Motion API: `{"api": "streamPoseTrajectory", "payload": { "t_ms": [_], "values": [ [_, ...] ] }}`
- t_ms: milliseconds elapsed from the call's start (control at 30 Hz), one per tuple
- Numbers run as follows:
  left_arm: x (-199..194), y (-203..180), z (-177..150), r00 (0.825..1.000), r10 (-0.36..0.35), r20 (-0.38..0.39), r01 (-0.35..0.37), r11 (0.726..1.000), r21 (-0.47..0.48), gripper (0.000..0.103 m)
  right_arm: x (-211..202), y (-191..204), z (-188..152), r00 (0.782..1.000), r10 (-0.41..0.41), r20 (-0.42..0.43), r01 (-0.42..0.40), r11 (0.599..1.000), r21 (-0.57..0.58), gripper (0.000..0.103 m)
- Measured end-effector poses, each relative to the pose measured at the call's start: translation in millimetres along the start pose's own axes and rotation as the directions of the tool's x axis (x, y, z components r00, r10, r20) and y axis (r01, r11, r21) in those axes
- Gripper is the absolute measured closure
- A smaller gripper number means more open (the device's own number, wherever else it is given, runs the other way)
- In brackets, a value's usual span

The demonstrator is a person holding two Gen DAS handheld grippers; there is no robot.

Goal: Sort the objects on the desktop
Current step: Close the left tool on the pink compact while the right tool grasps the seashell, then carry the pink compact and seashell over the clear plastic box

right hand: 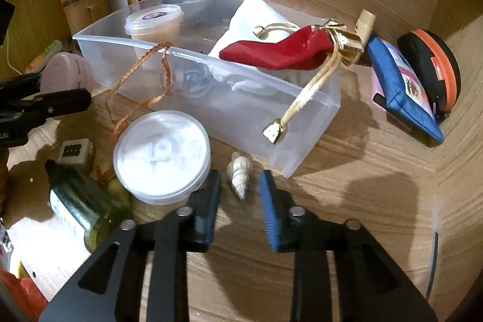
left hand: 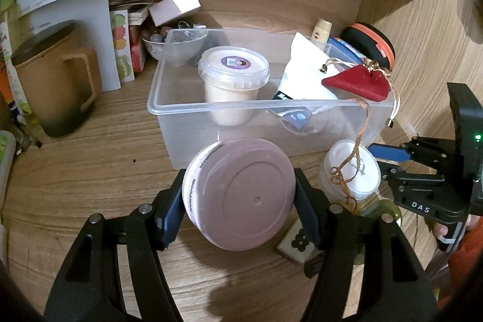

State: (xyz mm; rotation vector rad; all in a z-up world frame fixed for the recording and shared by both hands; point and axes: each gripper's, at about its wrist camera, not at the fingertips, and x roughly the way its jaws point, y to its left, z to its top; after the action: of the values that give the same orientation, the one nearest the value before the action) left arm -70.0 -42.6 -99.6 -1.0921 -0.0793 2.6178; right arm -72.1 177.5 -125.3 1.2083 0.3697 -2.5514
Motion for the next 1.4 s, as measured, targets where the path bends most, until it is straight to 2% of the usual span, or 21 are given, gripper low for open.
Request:
{"api": "streamPoseTrajectory", "payload": {
  "t_ms": [167,233,467,767,867,1067,1200,1400],
  "values": [
    [-5,2,0,1.0,-0.002,0.021,0.003,1.0,-0.014,0.038,3,-3,2,0.999,0.039,0.002,-0.039,0.999,0.017,0.078],
    [-7,4,0,1.0,-0.006,0.03,0.007,1.0,-0.025,0.038,2,-3,1,0.999,0.036,0.003,-0.036,0.999,0.018,0.087],
    [-16,6,3,0.998,-0.019,0.057,0.022,0.998,-0.051,0.038,-13,-7,-8,0.999,0.029,0.041,-0.032,0.997,0.071,0.087],
    [-33,-1,9,0.995,-0.007,0.104,0.01,1.0,-0.029,0.038,-52,-15,-17,0.994,0.019,0.108,-0.033,0.992,0.123,0.087],
    [-37,-3,14,0.993,-0.01,0.115,0.013,1.0,-0.026,0.038,-66,-15,-11,0.989,0.012,0.149,-0.029,0.993,0.116,0.087],
    [-45,-8,22,0.99,-0.006,0.14,0.009,1.0,-0.02,0.038,-88,-11,9,0.969,0.05,0.241,-0.072,0.994,0.084,0.087],
    [-47,-8,31,0.989,-0.001,0.151,0.004,1.0,-0.016,0.038,-91,-11,26,0.953,0.086,0.29,-0.111,0.991,0.072,0.087],
    [-46,-2,48,0.987,-0.001,0.161,0.005,1.0,-0.025,0.038,-87,-8,46,0.941,0.105,0.321,-0.126,0.991,0.043,0.087]
  ]
}}
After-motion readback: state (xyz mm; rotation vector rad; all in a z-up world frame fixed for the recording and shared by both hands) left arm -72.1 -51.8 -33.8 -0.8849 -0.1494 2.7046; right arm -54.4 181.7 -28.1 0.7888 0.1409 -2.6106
